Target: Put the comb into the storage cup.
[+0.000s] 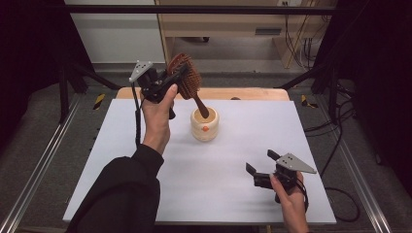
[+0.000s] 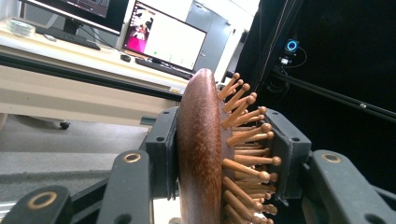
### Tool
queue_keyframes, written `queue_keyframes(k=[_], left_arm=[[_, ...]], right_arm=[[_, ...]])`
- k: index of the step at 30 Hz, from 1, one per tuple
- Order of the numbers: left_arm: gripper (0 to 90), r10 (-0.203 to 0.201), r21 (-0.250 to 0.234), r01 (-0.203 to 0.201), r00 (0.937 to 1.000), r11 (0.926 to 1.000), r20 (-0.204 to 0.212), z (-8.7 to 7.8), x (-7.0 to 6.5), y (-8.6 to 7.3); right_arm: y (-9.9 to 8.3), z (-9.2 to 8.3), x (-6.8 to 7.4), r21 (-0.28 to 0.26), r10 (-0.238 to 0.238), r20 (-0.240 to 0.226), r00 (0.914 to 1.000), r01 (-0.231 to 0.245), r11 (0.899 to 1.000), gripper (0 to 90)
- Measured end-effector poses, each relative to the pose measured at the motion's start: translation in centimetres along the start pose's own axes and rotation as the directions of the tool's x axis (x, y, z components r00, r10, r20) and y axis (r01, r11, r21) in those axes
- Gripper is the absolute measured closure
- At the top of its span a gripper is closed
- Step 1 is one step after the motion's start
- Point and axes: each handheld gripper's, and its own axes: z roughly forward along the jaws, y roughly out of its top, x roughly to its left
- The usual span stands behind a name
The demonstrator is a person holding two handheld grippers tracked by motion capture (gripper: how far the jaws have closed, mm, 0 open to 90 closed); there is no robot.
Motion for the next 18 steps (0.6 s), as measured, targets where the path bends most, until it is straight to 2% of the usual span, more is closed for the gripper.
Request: queue_keyframes(k=[18], left_arm=[[51.7,0.019,0.013,-0.019,0.9998,0.9997,-0.008,0.50,0.02,-0.52]], right_arm=[[0.04,0.09,0.19,0.001,0.000,-0.004,1.0000,0.000,1.000,4.2]])
